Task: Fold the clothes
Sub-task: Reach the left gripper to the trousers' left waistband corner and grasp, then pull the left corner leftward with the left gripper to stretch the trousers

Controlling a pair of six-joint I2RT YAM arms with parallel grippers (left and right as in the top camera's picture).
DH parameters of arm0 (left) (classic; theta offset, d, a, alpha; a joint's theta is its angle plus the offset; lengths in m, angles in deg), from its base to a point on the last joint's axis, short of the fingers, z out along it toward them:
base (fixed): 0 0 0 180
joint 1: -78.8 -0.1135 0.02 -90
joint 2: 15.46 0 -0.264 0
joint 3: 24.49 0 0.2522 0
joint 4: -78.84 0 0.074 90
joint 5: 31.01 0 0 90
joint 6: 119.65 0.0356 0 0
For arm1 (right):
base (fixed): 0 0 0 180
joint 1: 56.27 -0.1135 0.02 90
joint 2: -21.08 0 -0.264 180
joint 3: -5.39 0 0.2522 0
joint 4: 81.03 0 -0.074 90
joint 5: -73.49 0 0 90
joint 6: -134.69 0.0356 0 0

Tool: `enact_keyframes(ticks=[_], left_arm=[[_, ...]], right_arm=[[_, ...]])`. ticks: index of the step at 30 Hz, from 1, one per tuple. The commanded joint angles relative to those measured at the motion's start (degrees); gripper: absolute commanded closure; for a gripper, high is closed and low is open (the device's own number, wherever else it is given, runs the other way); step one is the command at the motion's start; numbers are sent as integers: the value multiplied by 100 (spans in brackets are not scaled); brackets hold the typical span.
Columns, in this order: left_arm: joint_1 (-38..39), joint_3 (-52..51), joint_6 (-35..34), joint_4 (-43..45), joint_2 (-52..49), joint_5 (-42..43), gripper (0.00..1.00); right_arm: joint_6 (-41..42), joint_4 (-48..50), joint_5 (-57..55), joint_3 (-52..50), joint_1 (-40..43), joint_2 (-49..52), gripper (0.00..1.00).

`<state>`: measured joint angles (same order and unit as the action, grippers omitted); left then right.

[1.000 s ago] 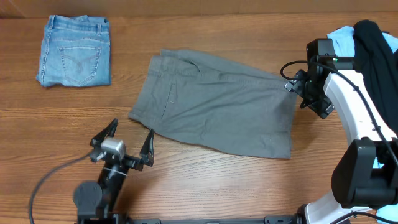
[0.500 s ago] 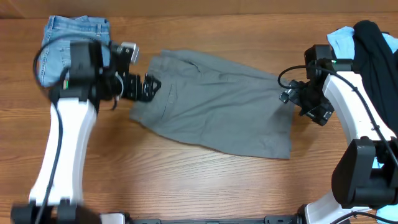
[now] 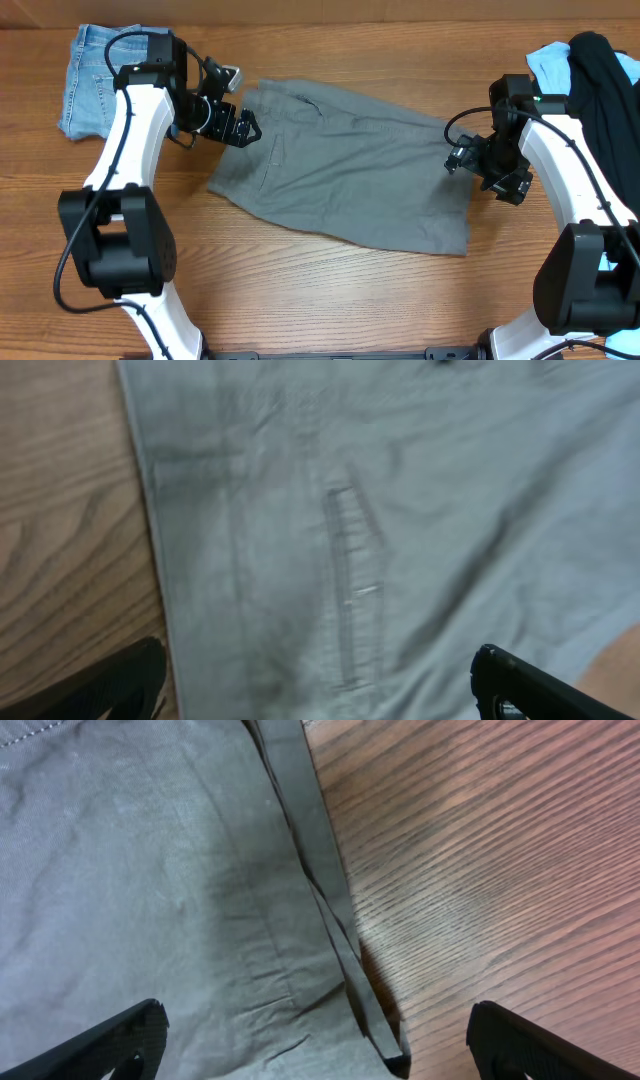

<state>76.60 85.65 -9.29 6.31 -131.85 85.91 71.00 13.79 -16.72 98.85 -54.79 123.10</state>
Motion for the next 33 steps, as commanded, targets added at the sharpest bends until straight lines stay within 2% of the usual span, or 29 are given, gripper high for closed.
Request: enact_keyframes(ticks=[1,8,15,18,22,33], left_arm=[[-46,173,393,-11,-382,-323,0],[-37,173,402,205,-1016,-796,0],[-35,173,494,332,-1252,-715,0],[-35,170,570,328,-1263,-341,0],[-15,168,1023,234,-1270,269,0],[129,157,1093,317,-1270,376,0]], right_arm=[[-85,42,57,13,15,0,0],[-85,68,59,13,15,0,0],[-87,59,153,11,15,0,0],[-90,122,186,-103,15,0,0],[-92,494,328,-496,15,0,0],[-107,1882,1082,-1751,15,4,0]])
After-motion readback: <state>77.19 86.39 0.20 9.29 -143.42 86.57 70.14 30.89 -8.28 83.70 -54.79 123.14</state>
